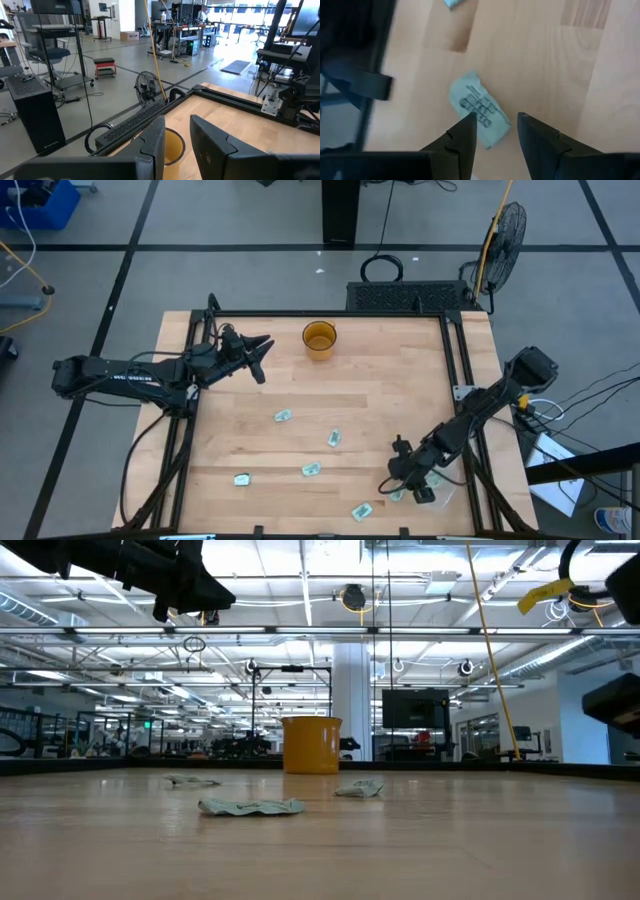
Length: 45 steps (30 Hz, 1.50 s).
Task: Pick and place Stevia / Truvia into bins
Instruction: Put the stevia packet into the transparent bin
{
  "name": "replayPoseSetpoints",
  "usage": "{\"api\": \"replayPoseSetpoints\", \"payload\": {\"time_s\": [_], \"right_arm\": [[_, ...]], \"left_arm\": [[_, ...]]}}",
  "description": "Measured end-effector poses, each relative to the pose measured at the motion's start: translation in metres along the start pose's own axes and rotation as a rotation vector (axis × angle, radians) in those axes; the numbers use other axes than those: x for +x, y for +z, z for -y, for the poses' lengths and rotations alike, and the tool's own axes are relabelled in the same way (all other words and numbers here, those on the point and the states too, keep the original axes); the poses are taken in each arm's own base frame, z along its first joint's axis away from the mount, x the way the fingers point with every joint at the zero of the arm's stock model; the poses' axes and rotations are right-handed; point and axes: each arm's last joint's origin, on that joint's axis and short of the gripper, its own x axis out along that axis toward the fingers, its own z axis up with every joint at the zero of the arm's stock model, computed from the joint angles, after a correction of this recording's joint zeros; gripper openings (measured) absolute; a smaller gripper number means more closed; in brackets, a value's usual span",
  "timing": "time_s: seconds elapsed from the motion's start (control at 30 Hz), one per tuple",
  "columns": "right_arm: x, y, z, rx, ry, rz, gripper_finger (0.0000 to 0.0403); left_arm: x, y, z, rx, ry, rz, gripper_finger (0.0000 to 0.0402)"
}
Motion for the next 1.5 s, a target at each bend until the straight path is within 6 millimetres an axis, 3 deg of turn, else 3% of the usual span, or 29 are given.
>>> {"api": "replayPoseSetpoints", "payload": {"time_s": [0.33,0.77,0.97,1.27,1.5], "right_arm": [[0.007,-0.001,0.002,-0.030,-0.013,-0.019,0.0126],[0.007,-0.001,0.002,-0.078,-0.012,-0.021,0.0009],[0.005,-0.001,0.002,-0.127,0.001,-0.021,0.0004],[-0.035,0.012,-0.005,-0.066,0.106,0.124,0.0001],[-0.072,0.000,-0.020,0.188,0.208,0.124,0.0001]], "left_arm": [[0.000,0.000,0.000,-0.001,0.000,0.000,0.0093],[0.000,0.000,0.000,-0.001,0.000,0.000,0.0093],[0.000,0.000,0.000,-0.001,0.000,0.000,0.0093],[0.000,0.000,0.000,-0.002,0.000,0.000,0.0093],[0.000,0.000,0.000,-0.017,0.000,0.003,0.0093]]}}
